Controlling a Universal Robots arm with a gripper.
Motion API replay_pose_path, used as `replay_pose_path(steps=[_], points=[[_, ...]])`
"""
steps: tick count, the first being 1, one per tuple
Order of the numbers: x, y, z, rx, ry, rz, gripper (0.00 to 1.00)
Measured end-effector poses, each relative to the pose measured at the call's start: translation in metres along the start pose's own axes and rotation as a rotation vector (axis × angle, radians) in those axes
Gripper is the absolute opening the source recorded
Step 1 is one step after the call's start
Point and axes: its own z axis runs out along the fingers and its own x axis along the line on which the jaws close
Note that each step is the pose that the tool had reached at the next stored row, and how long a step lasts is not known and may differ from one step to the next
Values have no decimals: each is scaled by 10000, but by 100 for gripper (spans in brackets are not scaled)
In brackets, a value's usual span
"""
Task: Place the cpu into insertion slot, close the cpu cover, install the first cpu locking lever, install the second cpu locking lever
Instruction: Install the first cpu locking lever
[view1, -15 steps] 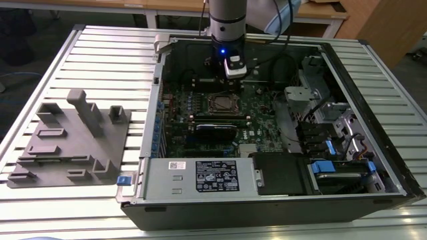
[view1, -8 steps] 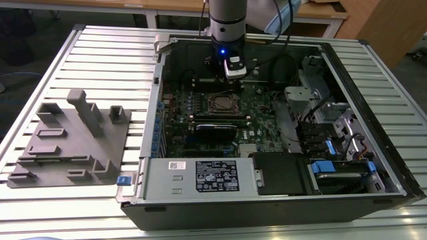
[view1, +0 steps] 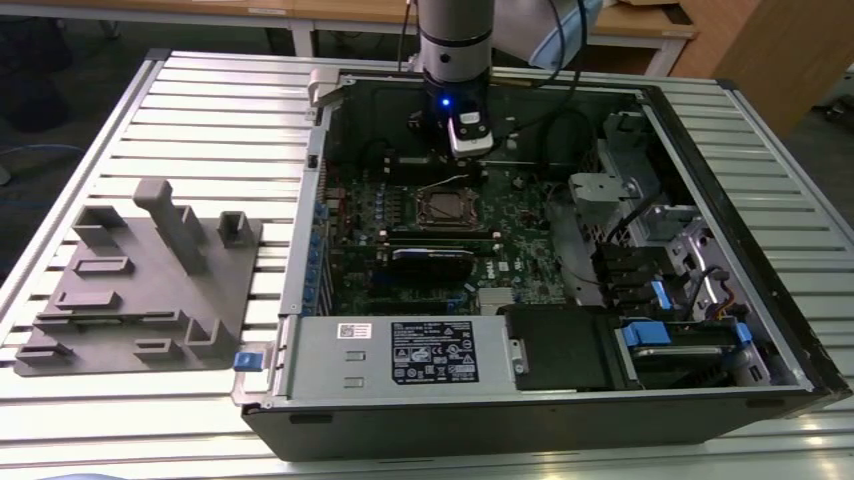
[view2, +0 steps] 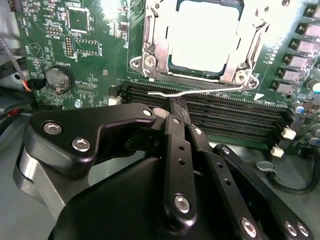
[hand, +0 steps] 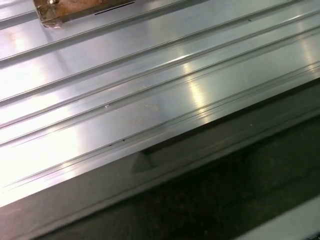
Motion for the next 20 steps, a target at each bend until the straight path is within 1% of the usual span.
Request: replay_pose_path(steps=[5, 7, 8, 10, 11, 13, 14, 15, 17, 20], points=[[-12, 14, -121, -81, 33, 12, 11], [-14, 17, -148, -116, 48, 18, 11], [-15, 17, -149, -162, 64, 23, 11], [-14, 17, -148, -223, 91, 33, 11], [-11, 16, -148, -271, 111, 41, 11], [1, 10, -146, -399, 163, 59, 11], [10, 7, -145, -439, 179, 64, 11], [18, 3, -146, -452, 183, 66, 11], [21, 2, -149, -452, 182, 65, 11], [19, 4, -171, -454, 183, 65, 11]])
